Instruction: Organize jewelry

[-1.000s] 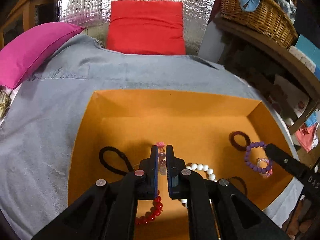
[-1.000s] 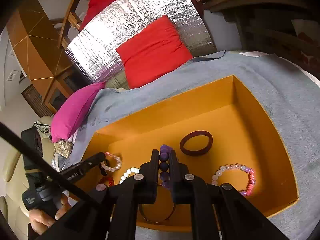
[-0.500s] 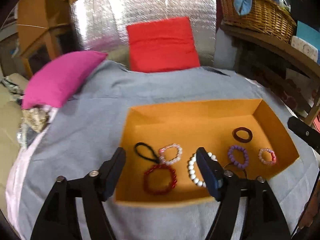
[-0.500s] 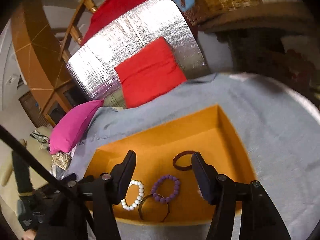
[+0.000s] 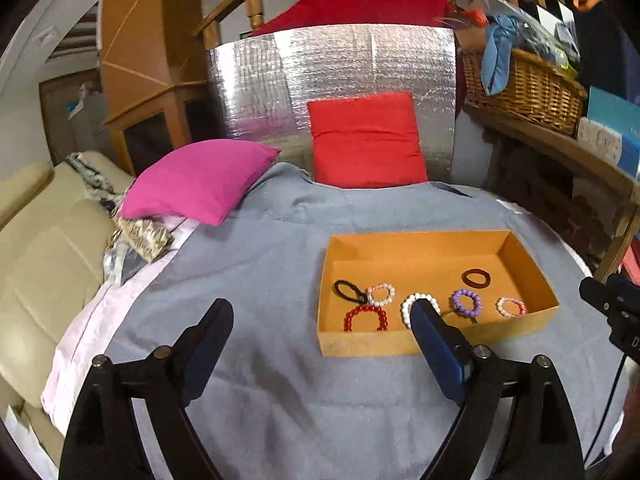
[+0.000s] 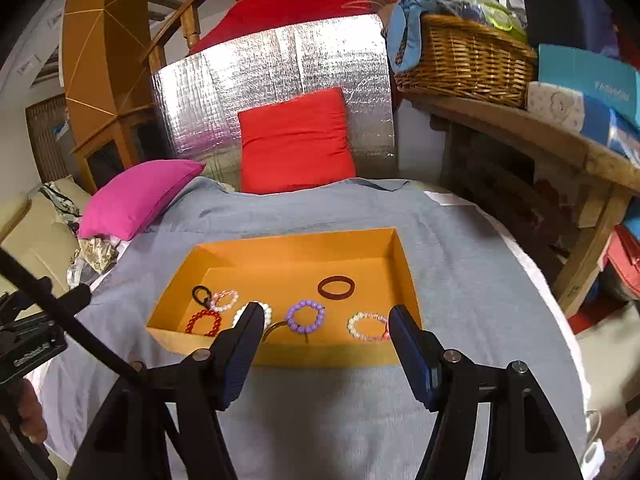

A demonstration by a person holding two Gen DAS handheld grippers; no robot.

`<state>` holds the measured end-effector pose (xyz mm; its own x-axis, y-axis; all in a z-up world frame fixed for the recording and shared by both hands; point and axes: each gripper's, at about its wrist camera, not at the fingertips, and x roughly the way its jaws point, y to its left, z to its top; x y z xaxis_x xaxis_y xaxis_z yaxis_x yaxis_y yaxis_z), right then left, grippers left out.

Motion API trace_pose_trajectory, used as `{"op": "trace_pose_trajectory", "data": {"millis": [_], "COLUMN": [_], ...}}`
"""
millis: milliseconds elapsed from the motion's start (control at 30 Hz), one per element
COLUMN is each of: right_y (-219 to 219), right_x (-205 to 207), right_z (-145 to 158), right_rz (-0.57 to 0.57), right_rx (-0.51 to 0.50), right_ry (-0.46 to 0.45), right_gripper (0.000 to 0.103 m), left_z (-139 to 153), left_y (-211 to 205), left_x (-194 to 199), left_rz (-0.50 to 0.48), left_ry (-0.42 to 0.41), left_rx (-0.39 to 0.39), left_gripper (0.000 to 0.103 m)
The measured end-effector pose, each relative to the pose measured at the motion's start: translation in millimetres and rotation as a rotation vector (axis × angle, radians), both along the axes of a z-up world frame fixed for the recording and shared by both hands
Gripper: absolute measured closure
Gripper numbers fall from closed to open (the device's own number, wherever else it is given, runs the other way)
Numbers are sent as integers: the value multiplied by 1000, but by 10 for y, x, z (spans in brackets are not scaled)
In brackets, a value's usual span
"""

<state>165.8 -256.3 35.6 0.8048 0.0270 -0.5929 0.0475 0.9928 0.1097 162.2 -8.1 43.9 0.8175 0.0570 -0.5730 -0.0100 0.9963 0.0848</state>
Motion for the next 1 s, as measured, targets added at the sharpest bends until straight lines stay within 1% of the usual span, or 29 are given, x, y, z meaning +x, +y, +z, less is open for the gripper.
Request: {"op": "trace_pose_trajectory", "data": {"millis": [200, 300, 400, 533, 700, 800, 900, 967, 1000], "right_y": [187, 264, 284, 278, 302, 332, 366, 405, 425], "right_x": [-328, -430, -426, -321, -209, -178, -104, -55, -40], "right_z": [59, 64, 27, -100, -194, -116, 87, 210, 258], "right_rz": [-20, -33, -45, -45, -41, -44, -47, -36, -39], "right_rx": [-17, -35, -31, 9, 15, 7, -6, -35, -53], "right_ry": [10, 8, 11, 24, 48, 45, 54, 59, 57], "right_gripper": [33, 33, 31, 31, 31, 31, 31, 30, 26], "left_z": [-16, -64, -94, -148, -156, -109, -18, 42, 58], "left_y": [80, 121, 145, 152, 127, 112, 108, 97, 86], "left_x": [-261, -292, -270, -220, -165, -132, -79, -58, -52], "left_rz": [40, 43, 53, 55, 76, 79, 73, 82, 82], "left_ry": [-6, 3, 3, 9, 7, 1, -10, -30, -41], "left_rx": [9, 8, 10, 12, 32, 36, 13, 0, -1], "left_gripper": [12, 12, 12, 12, 12, 12, 12, 12, 12]}}
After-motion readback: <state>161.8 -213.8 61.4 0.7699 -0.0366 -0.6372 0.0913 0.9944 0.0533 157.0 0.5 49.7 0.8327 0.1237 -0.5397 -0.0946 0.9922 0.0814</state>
